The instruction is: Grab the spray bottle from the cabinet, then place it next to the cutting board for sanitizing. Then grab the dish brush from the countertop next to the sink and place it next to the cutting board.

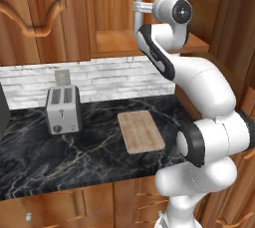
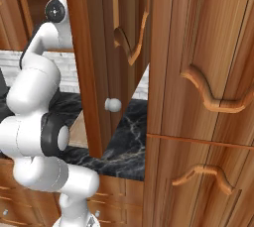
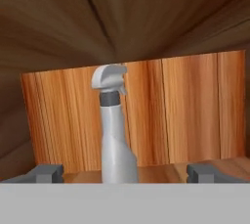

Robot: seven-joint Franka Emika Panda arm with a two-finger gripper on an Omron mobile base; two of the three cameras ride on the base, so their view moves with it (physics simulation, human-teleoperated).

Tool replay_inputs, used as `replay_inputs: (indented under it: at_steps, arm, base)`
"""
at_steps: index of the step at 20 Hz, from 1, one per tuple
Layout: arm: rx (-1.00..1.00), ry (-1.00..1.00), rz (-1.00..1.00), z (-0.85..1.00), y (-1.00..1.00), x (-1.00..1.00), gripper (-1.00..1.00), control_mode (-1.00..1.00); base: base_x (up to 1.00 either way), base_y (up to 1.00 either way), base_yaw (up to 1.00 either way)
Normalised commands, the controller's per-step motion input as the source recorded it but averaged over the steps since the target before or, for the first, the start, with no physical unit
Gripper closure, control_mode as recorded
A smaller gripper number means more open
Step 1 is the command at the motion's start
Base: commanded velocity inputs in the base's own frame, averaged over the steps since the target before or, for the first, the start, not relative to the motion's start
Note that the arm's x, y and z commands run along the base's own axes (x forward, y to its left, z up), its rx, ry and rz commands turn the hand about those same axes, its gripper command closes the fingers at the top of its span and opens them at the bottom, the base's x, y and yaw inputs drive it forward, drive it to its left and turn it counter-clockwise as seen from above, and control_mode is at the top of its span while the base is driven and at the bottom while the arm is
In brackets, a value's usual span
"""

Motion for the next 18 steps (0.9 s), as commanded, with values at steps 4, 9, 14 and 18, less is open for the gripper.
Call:
replay_inputs:
  at_steps: [4, 9, 14, 18]
  arm:
    - [0.00, 0.04, 0.00, 0.00, 0.10, 0.37, -1.00, -1.00]
    - [0.00, 0.02, 0.00, -0.01, 0.00, 0.37, -1.00, -1.00]
    - [0.00, 0.05, 0.00, -0.02, 0.10, 0.54, -1.00, -1.00]
    - [0.00, 0.02, 0.00, -0.14, 0.08, 0.56, -1.00, -1.00]
  base:
    - [0.00, 0.00, 0.00]
    - [0.00, 0.00, 0.00]
    - [0.00, 0.00, 0.00]
    - [0.00, 0.00, 0.00]
